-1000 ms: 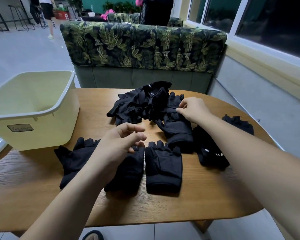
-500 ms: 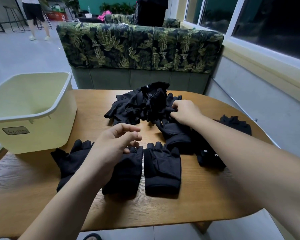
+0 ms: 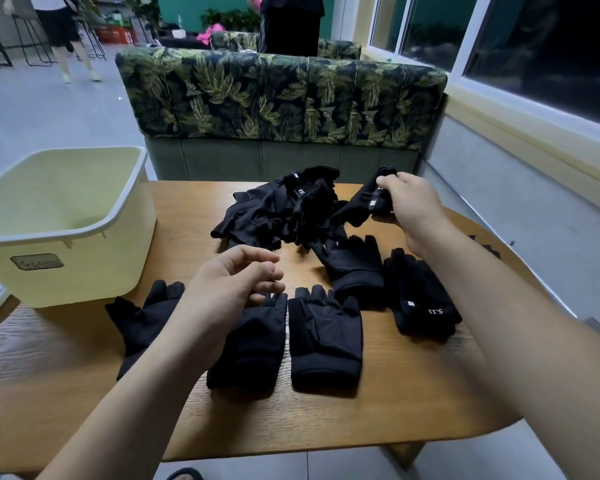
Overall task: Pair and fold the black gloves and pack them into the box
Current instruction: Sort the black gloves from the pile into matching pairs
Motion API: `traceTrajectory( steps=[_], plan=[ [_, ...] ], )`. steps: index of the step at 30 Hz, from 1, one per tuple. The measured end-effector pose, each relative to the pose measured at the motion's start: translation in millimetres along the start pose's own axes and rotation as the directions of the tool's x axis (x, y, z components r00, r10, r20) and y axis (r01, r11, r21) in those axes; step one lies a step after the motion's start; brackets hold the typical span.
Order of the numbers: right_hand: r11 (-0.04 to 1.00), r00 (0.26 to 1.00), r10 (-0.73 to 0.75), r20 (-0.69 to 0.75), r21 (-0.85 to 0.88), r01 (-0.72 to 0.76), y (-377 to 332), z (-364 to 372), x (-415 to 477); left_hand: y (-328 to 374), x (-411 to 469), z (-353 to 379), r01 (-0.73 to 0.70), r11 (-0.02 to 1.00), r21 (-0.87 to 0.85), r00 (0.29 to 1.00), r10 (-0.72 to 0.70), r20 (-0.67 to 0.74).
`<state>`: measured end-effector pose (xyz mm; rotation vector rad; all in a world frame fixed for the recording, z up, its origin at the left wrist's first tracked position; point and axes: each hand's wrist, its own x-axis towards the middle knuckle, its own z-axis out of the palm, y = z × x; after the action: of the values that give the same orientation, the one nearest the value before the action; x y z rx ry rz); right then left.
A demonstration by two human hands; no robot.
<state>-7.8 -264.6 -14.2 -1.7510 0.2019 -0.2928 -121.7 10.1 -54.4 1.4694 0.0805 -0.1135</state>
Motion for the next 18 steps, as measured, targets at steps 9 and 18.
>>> traceTrajectory(
  steps=[9, 18],
  plan=[
    [0.743, 0.967, 0.081, 0.242, 0.631, -0.221, -22, 4, -127, 2, -11, 23, 0.137, 0.991, -0.010, 0.979, -0.134, 0.151],
    [0.735, 0.902, 0.109, 0.417, 0.577, -0.356, 11, 7, -176, 5, -17, 22, 0.122, 0.935, -0.334, 0.954, -0.017, 0.300]
  ],
)
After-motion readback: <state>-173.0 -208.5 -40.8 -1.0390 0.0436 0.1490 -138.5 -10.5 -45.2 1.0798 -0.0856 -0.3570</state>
